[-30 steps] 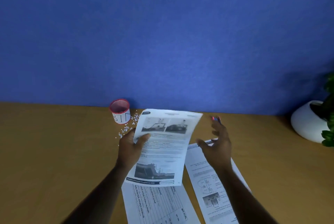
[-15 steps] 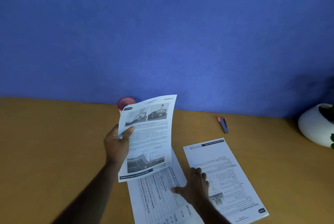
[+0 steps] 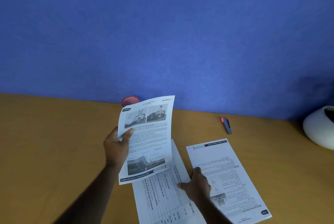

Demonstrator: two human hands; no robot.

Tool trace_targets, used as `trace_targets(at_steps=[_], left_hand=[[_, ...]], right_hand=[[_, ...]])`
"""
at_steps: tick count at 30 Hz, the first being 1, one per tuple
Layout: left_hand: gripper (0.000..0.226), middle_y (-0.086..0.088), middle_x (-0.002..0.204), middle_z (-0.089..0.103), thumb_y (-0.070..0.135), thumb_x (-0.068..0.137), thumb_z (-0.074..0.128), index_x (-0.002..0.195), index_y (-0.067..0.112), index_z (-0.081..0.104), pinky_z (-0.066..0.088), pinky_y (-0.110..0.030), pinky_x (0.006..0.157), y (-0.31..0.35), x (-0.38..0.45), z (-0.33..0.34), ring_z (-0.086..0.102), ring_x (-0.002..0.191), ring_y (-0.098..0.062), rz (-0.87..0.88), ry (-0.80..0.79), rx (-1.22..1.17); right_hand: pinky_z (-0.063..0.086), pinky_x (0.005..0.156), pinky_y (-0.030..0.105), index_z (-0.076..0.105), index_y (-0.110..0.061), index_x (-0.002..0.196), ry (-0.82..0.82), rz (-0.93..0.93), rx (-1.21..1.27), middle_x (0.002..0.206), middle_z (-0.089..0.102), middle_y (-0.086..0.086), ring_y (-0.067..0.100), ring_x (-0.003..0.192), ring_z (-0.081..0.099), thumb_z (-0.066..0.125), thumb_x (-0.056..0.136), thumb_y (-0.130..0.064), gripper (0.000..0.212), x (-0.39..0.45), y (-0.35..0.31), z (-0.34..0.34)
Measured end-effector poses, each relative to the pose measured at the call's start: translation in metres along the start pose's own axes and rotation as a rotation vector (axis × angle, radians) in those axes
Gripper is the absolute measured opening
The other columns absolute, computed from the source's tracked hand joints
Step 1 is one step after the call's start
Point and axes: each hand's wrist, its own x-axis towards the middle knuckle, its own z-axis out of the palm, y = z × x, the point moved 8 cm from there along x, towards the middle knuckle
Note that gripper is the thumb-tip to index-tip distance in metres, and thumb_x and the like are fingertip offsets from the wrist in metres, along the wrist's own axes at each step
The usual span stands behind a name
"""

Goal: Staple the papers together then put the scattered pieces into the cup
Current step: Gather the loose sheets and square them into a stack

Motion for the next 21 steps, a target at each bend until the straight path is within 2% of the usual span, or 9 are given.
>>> trace_targets(at_steps=[3, 5, 7, 9, 11, 15, 18, 21], left_hand=[[0.022, 0.018, 0.1, 0.073, 0.017, 0.091, 0.074, 0.113, 0.021, 0.073, 0.061, -0.043, 0.082, -0.001, 0.0, -0.003, 0.073, 0.093, -0.015, -0.011, 0.013, -0.003], [0.022, 0.013, 0.1, 0.074, 0.017, 0.091, 0.074, 0.113, 0.02, 0.073, 0.061, -0.042, 0.082, -0.003, 0.0, -0.004, 0.073, 0.094, -0.017, -0.012, 0.02, 0.005], [0.022, 0.01, 0.099, 0.075, 0.018, 0.09, 0.074, 0.112, 0.02, 0.074, 0.06, -0.04, 0.084, -0.004, 0.001, -0.007, 0.073, 0.093, -0.016, -0.017, 0.034, 0.011], [0.022, 0.008, 0.1, 0.075, 0.018, 0.09, 0.074, 0.112, 0.019, 0.073, 0.058, -0.038, 0.083, -0.005, 0.001, -0.008, 0.072, 0.093, -0.014, -0.013, 0.046, 0.021], [0.023, 0.004, 0.104, 0.074, 0.018, 0.091, 0.073, 0.114, 0.016, 0.073, 0.058, -0.037, 0.082, -0.003, 0.0, -0.008, 0.072, 0.092, -0.016, -0.006, 0.057, 0.039], [0.023, 0.0, 0.108, 0.073, 0.019, 0.093, 0.07, 0.115, 0.012, 0.072, 0.059, -0.041, 0.081, -0.005, -0.001, -0.008, 0.072, 0.093, -0.024, -0.006, 0.077, 0.074], [0.02, 0.001, 0.104, 0.071, 0.016, 0.095, 0.068, 0.113, 0.01, 0.07, 0.057, -0.04, 0.079, -0.006, -0.002, -0.007, 0.069, 0.091, -0.026, -0.019, 0.085, 0.104], [0.019, -0.007, 0.104, 0.072, 0.012, 0.095, 0.066, 0.113, 0.006, 0.069, 0.051, -0.035, 0.078, -0.014, -0.002, -0.002, 0.067, 0.09, -0.028, -0.062, 0.075, 0.119]], right_hand=[[0.051, 0.07, 0.025, 0.054, -0.024, 0.091, 0.041, -0.033, 0.09, 0.094, 0.073, -0.005, 0.017, 0.087, 0.069, 0.081, 0.072, -0.033, 0.034, 0.001, -0.001, -0.009], [0.048, 0.063, 0.023, 0.062, -0.02, 0.076, 0.096, -0.055, 0.124, 0.075, 0.071, -0.006, 0.015, 0.071, 0.065, 0.08, 0.075, -0.03, 0.02, 0.005, 0.001, -0.023], [0.041, 0.055, 0.024, 0.064, -0.01, 0.064, 0.153, -0.053, 0.195, 0.058, 0.064, -0.005, 0.013, 0.056, 0.057, 0.08, 0.077, -0.029, 0.027, 0.012, 0.008, -0.041], [0.036, 0.052, 0.025, 0.066, -0.003, 0.064, 0.199, -0.035, 0.247, 0.054, 0.064, 0.002, 0.016, 0.051, 0.053, 0.08, 0.079, -0.029, 0.033, 0.018, 0.017, -0.06], [0.042, 0.054, 0.026, 0.07, -0.004, 0.067, 0.241, -0.025, 0.298, 0.06, 0.069, 0.007, 0.02, 0.054, 0.059, 0.079, 0.08, -0.03, 0.03, 0.022, 0.023, -0.081], [0.051, 0.059, 0.026, 0.074, -0.019, 0.079, 0.343, -0.017, 0.506, 0.073, 0.073, -0.002, 0.016, 0.067, 0.068, 0.075, 0.085, -0.026, 0.009, 0.027, 0.042, -0.126], [0.052, 0.064, 0.029, 0.076, -0.013, 0.084, 0.418, -0.017, 0.736, 0.08, 0.076, 0.006, 0.033, 0.081, 0.072, 0.078, 0.083, -0.022, 0.01, 0.035, 0.062, -0.152], [0.059, 0.084, 0.045, 0.076, -0.008, 0.087, 0.396, -0.012, 0.988, 0.088, 0.078, 0.011, 0.036, 0.089, 0.073, 0.078, 0.082, -0.016, 0.009, 0.041, 0.074, -0.168]])
